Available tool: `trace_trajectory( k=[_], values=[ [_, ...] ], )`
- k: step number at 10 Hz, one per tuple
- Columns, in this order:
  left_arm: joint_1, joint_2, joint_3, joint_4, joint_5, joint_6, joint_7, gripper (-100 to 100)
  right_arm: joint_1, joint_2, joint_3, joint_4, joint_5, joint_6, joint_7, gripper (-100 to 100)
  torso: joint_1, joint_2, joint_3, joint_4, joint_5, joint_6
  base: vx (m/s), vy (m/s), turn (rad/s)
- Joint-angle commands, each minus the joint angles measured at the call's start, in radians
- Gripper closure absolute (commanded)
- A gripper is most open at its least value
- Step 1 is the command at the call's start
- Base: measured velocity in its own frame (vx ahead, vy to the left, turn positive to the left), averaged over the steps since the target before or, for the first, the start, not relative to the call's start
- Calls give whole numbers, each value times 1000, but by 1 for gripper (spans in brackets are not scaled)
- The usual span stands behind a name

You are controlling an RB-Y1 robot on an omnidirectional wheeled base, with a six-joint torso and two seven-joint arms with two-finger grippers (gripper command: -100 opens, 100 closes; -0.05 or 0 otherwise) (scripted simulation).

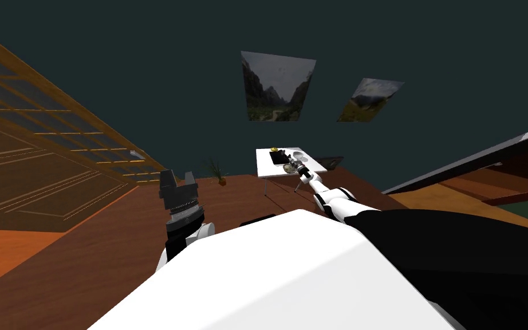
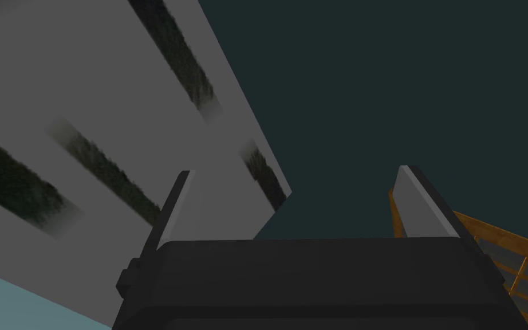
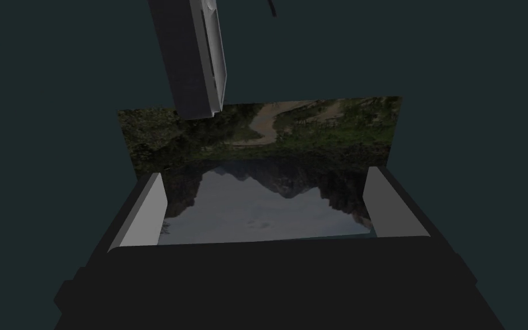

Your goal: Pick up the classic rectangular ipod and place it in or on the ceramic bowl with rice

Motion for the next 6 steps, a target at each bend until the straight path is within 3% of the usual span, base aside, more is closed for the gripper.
trace_trajectory(
  k=[1,4,6],
  values=[
    [0,0,0,0,0,0,0,0,-19,-4,2,35,-3,-13,4,-100,0,0,0,0,0,0,-19,-1,-25],
    [0,0,0,0,0,0,0,0,-60,-68,17,102,-71,-5,9,-100,0,-1,-1,0,0,-1,-66,12,193],
    [0,0,0,0,0,0,0,0,-71,-61,14,129,-66,-27,16,-100,-1,0,0,0,0,0,-50,8,36]
  ],
)
